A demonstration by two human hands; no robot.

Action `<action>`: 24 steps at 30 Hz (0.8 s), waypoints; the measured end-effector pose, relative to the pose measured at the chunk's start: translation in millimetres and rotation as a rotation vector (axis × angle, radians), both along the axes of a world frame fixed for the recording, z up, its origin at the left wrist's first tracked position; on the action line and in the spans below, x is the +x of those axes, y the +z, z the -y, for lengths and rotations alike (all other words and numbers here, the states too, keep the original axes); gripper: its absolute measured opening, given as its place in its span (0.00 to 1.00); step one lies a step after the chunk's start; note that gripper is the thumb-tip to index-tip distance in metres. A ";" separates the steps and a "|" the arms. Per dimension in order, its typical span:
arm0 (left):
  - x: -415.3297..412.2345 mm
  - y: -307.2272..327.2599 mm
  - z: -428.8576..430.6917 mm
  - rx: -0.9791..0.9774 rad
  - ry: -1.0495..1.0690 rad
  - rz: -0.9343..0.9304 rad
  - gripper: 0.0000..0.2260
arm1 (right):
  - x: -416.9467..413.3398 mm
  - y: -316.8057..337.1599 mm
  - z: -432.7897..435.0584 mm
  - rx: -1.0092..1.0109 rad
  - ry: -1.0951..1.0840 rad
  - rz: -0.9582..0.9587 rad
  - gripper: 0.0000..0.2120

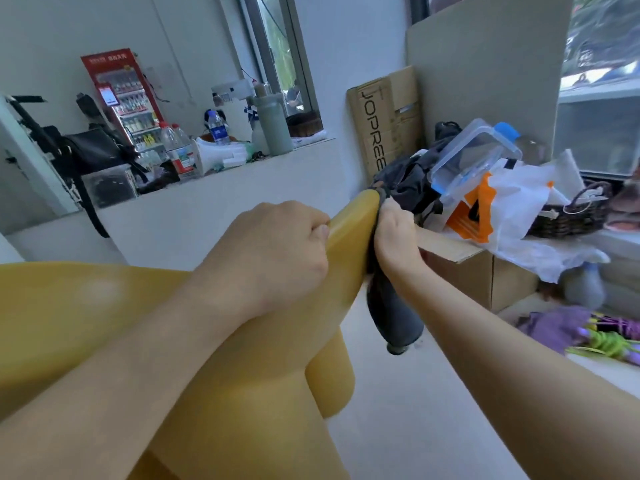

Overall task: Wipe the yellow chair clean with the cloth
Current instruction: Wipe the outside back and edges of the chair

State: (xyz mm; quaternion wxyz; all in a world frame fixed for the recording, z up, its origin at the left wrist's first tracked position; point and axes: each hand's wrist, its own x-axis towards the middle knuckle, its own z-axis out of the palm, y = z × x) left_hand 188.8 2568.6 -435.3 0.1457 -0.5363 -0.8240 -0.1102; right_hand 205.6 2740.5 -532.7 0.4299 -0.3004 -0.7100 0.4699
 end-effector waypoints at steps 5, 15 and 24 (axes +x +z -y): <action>33.7 -28.6 11.0 0.381 -0.341 -0.345 0.12 | 70.2 -20.9 27.2 -0.246 0.308 0.065 0.09; 58.9 -119.3 15.3 0.399 -0.143 1.252 0.16 | 145.7 19.6 23.9 -0.213 0.683 0.235 0.25; 62.7 -120.4 27.5 0.552 -0.107 1.495 0.06 | 159.5 24.7 20.7 0.251 0.522 0.755 0.37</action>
